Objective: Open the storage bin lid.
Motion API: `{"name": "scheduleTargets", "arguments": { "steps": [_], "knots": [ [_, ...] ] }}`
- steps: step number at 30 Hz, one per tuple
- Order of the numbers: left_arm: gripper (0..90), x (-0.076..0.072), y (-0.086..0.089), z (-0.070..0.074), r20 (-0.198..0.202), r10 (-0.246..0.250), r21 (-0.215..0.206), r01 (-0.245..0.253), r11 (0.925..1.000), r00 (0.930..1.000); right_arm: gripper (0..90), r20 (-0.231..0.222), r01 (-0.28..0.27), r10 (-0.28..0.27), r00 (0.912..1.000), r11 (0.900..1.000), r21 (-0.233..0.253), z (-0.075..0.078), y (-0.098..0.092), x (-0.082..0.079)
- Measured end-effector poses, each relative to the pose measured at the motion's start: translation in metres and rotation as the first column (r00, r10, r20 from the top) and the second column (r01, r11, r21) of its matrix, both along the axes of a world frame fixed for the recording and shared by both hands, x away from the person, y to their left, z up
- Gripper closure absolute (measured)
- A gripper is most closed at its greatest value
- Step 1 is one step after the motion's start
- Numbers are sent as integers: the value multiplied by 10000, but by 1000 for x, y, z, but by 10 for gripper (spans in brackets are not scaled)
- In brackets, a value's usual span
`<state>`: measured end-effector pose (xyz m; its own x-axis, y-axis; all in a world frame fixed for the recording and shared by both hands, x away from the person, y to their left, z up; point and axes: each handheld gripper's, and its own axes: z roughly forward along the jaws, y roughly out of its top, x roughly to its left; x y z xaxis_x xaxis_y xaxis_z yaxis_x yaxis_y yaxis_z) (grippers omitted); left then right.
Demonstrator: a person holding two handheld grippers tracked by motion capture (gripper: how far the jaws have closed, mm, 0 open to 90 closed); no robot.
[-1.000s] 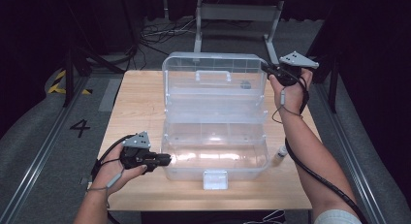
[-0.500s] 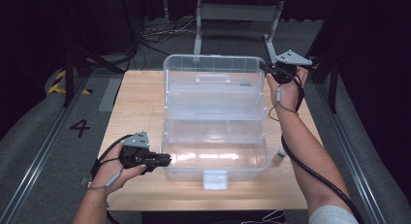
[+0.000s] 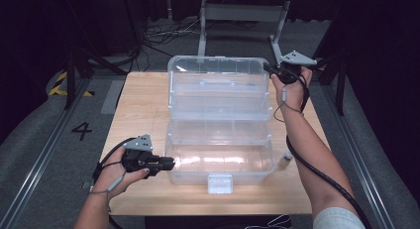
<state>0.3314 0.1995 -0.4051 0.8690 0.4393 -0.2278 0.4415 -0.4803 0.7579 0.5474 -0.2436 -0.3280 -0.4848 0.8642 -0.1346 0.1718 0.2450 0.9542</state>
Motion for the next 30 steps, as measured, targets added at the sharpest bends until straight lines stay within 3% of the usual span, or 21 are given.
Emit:
{"name": "scheduleTargets", "arguments": {
  "steps": [10, 18, 30],
  "knots": [
    [783, 2, 0, -1, -77, -52, -50, 52, 10000, 10000, 833, -156, -234, 238, 9996, 9995, 230, -6, -3, 9],
    [783, 3, -1, -2, -109, -74, -76, 73, 9999, 9999, 834, -390, -373, 404, 9984, 9963, 776, -14, -7, 18],
    [786, 3, 1, -3, -83, -49, -209, 48, 9998, 10000, 833, -634, -511, 574, 9963, 9939, 975, -22, -9, 28]
  ]
}}
